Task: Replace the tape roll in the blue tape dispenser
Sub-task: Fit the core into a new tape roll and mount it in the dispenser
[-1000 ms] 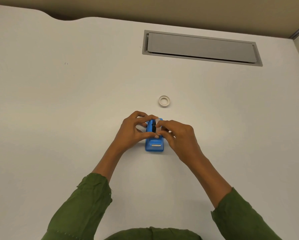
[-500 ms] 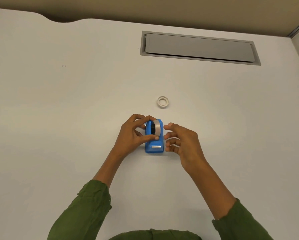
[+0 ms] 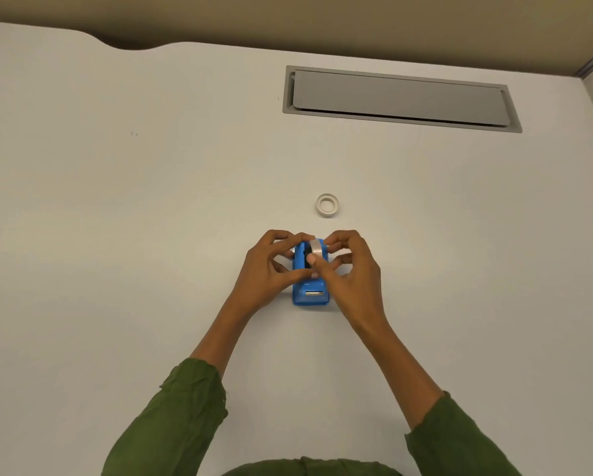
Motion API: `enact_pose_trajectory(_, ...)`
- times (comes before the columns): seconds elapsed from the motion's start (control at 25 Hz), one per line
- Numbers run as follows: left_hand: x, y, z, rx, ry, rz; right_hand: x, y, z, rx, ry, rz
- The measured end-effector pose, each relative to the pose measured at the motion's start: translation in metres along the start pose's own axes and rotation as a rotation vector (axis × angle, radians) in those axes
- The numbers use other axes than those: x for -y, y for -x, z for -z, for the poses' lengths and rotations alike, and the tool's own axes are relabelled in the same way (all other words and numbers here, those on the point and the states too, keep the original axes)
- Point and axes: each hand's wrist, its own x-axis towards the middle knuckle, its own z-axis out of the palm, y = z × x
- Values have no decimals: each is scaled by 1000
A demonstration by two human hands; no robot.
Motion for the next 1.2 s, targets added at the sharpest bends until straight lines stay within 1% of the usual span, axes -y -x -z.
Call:
enact_pose_trajectory(0.04,1,-1,1,14,-3,-7,-2,1,3,38,71,117)
enact_pose_trajectory(0.12,1,-2,2,31,2,-18,-6,1,6,96,189,257)
enact_pose_trajectory(0.4,0,-4,3,31,-9,-20,-13,-6,15,147,350,451)
enact_pose_trajectory(0.8,0,-4,3,27,-25,-21,-14,-5,14,134,321,511)
enact_pose_trajectory(1.04,-1,-5,4,51,-39,-13,-16,-1,13,112,202,424)
enact_pose_trajectory(1.2,2,-6,4,50,-42,9,-13,-3,14,126,274,451)
